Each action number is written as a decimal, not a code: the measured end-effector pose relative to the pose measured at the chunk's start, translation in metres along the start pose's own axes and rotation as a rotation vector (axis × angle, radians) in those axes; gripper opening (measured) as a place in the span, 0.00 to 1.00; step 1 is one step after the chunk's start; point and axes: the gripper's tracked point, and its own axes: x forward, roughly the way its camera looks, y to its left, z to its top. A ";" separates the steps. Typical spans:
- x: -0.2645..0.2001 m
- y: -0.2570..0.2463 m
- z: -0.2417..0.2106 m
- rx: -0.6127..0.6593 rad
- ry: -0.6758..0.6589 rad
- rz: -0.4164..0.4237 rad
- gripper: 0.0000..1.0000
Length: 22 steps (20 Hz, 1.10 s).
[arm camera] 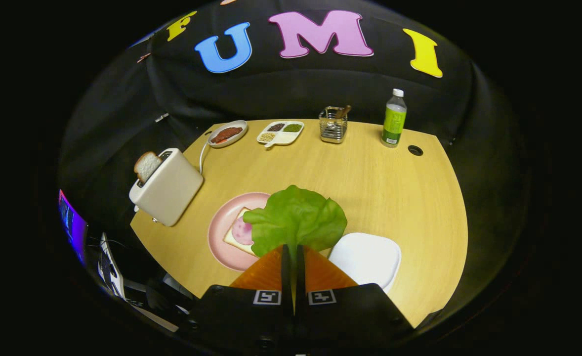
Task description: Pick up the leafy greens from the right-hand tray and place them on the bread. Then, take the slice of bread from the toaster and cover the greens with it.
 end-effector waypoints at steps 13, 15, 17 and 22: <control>0.101 0.065 -0.024 0.035 0.108 -0.026 0.06; 0.112 0.067 -0.033 0.021 0.131 -0.041 0.05; 0.119 0.067 -0.042 0.023 0.151 -0.060 0.05; 0.127 0.067 -0.048 0.057 0.172 -0.076 0.08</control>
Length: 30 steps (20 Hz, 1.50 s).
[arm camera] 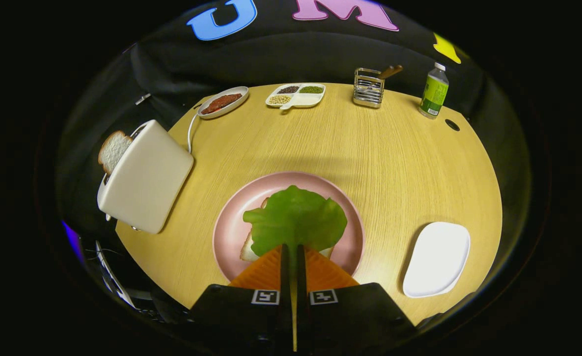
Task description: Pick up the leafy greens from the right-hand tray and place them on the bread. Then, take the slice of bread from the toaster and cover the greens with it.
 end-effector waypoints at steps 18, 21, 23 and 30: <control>-0.107 0.033 0.094 0.006 -0.389 0.003 0.99; -0.147 0.066 0.134 -0.052 -0.523 0.015 0.99; -0.173 0.094 0.161 -0.095 -0.610 0.038 0.99; -0.192 0.211 0.200 -0.213 -0.697 0.172 0.98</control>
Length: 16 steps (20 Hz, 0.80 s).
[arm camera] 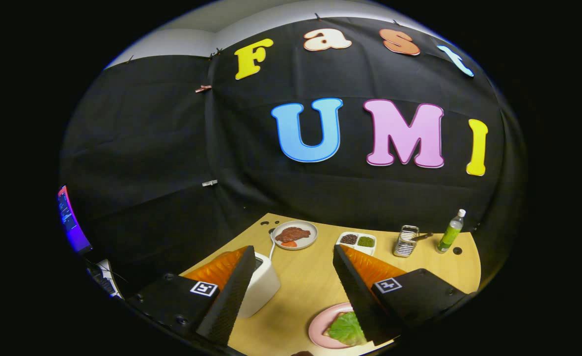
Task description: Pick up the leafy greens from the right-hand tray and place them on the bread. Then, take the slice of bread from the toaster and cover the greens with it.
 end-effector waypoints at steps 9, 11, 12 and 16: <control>0.071 0.095 -0.051 0.045 0.142 0.117 0.98; 0.084 0.115 -0.068 0.071 0.183 0.147 0.98; 0.090 0.124 -0.076 0.082 0.200 0.160 0.98; 0.109 0.150 -0.103 0.108 0.254 0.175 0.98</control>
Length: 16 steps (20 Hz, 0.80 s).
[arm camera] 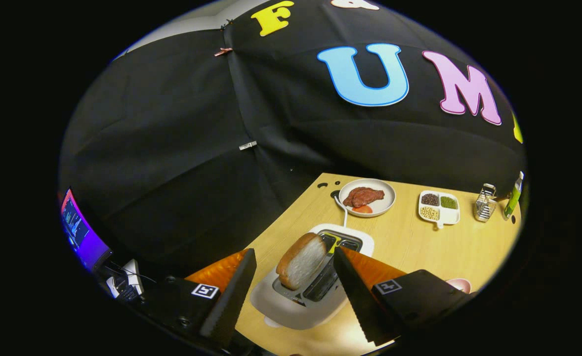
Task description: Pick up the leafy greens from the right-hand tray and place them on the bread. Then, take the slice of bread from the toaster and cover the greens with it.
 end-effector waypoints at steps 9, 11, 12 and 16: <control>0.043 -0.009 -0.019 0.059 -0.016 -0.106 0.96; 0.048 -0.013 -0.023 0.068 -0.006 -0.122 0.94; 0.050 -0.013 -0.027 0.072 -0.001 -0.125 0.81; 0.052 -0.013 -0.032 0.081 0.020 -0.123 0.64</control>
